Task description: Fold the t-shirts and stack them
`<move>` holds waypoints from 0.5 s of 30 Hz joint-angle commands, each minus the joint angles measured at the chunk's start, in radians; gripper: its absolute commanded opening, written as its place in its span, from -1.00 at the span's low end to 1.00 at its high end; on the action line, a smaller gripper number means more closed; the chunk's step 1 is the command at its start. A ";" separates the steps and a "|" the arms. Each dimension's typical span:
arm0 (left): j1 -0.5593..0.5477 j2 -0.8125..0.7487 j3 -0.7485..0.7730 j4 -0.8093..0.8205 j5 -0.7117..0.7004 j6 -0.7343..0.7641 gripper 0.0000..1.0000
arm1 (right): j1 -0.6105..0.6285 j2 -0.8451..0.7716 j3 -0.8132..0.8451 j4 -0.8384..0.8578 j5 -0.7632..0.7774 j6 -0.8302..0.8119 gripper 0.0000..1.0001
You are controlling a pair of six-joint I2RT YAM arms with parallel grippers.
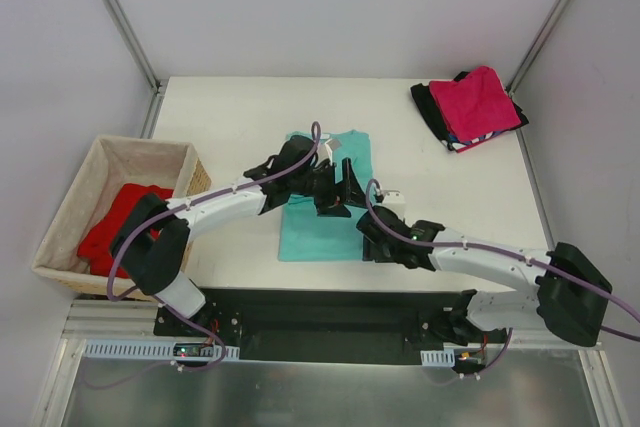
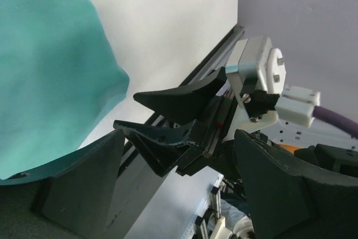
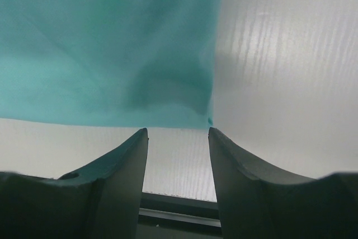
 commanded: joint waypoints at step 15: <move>-0.091 0.141 -0.206 0.557 0.113 -0.293 0.60 | 0.004 -0.250 -0.043 -0.198 0.107 0.060 0.02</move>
